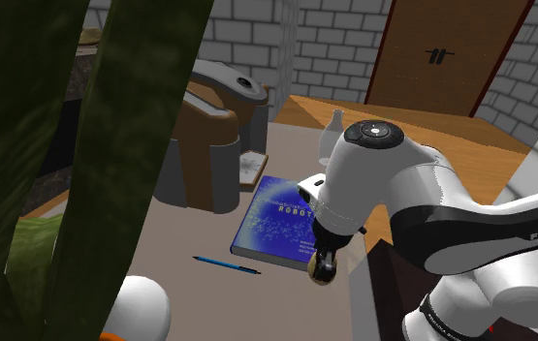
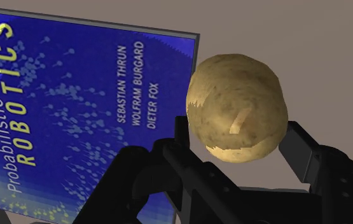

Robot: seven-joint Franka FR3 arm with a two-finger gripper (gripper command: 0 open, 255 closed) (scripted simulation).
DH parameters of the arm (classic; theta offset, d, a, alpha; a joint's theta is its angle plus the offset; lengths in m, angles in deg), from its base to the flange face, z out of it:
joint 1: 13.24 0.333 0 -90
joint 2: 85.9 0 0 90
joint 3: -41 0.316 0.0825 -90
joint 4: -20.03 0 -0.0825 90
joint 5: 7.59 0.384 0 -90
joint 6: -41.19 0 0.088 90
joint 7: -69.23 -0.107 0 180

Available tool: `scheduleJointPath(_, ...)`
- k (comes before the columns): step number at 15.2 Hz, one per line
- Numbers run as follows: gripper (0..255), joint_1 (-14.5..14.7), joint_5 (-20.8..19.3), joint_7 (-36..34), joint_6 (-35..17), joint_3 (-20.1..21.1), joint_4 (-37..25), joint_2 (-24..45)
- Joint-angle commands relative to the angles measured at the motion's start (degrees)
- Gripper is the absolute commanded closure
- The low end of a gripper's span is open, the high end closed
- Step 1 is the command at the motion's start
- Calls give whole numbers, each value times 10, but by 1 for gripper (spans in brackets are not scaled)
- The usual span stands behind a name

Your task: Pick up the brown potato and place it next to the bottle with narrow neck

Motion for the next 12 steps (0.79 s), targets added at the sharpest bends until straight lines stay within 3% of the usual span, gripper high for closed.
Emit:
scheduleJointPath(1, 255, 2, 0, 2, 20, -3, -12, -8)
scheduleJointPath(12, 255, 0, -6, 17, 114, -22, -80, -36)
